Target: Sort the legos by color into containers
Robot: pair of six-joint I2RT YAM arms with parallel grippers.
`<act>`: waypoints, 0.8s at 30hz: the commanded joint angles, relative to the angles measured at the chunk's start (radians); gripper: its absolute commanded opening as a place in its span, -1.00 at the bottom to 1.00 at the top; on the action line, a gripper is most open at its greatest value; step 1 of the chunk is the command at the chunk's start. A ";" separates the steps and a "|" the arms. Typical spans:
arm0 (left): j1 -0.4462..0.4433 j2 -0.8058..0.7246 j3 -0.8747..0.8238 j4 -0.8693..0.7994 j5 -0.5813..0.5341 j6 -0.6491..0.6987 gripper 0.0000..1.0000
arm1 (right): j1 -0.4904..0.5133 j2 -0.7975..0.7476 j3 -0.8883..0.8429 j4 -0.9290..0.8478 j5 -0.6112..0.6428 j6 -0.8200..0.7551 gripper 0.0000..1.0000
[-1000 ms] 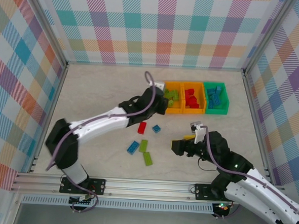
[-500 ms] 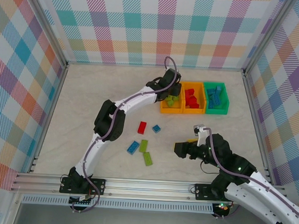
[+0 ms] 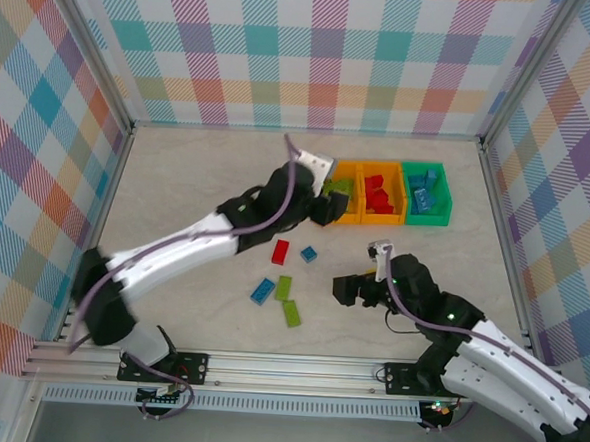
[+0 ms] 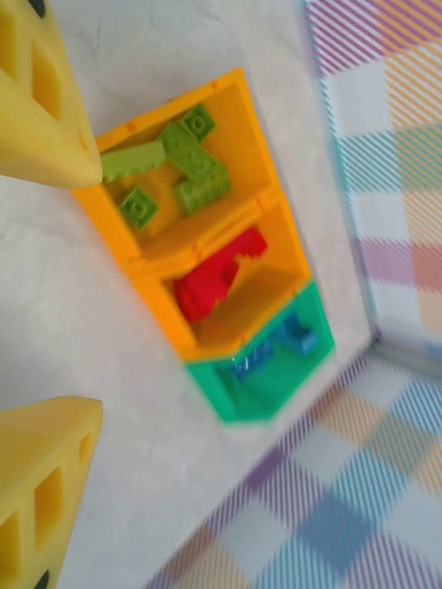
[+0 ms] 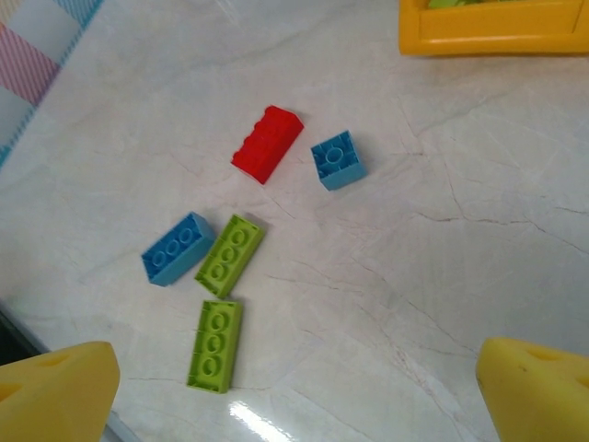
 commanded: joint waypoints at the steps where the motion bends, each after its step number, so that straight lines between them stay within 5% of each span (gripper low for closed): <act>1: -0.079 -0.202 -0.140 -0.067 -0.110 0.065 0.25 | -0.002 0.119 0.041 0.096 -0.054 -0.115 0.99; 6: -0.147 -0.445 -0.193 -0.451 -0.165 0.066 0.29 | -0.003 0.376 0.096 0.214 -0.110 -0.211 0.99; 11: -0.153 -0.558 -0.184 -0.779 -0.047 -0.021 0.45 | -0.015 0.624 0.179 0.319 -0.080 -0.307 1.00; 17: -0.153 -0.600 -0.283 -0.810 0.081 -0.114 0.78 | -0.055 0.864 0.304 0.363 -0.067 -0.397 1.00; 24: -0.155 -0.611 -0.339 -0.748 0.187 -0.172 1.00 | -0.079 1.072 0.439 0.318 -0.033 -0.449 0.35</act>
